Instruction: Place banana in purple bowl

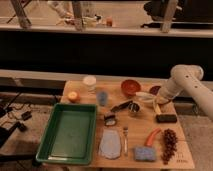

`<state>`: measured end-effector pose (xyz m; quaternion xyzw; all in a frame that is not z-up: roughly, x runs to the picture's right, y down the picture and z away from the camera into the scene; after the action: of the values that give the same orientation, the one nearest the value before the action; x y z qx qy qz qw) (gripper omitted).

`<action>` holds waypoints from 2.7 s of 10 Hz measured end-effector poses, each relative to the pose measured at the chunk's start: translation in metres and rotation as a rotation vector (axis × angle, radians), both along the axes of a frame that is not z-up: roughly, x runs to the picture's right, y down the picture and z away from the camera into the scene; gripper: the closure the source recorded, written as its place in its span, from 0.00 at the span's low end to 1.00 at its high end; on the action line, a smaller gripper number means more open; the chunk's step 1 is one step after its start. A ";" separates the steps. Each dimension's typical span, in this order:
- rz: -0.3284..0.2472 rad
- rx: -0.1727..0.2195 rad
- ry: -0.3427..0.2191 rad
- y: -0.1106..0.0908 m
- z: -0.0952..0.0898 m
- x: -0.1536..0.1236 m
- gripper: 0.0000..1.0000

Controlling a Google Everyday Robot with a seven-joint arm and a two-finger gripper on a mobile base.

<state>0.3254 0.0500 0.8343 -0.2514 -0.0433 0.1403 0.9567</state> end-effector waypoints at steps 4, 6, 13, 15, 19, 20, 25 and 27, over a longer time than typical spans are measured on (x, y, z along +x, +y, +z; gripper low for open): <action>-0.009 0.005 0.009 -0.026 0.027 0.023 1.00; 0.011 0.011 0.034 -0.035 0.033 0.048 1.00; 0.157 -0.027 -0.014 -0.021 0.054 0.059 1.00; 0.166 -0.037 -0.036 -0.010 0.058 0.050 0.99; 0.152 -0.031 -0.043 -0.011 0.058 0.046 0.84; 0.152 -0.030 -0.043 -0.011 0.058 0.046 0.72; 0.152 -0.030 -0.043 -0.011 0.058 0.046 0.24; 0.152 -0.030 -0.043 -0.011 0.057 0.046 0.20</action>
<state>0.3719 0.0392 0.8917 -0.2648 -0.0805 0.2080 0.9382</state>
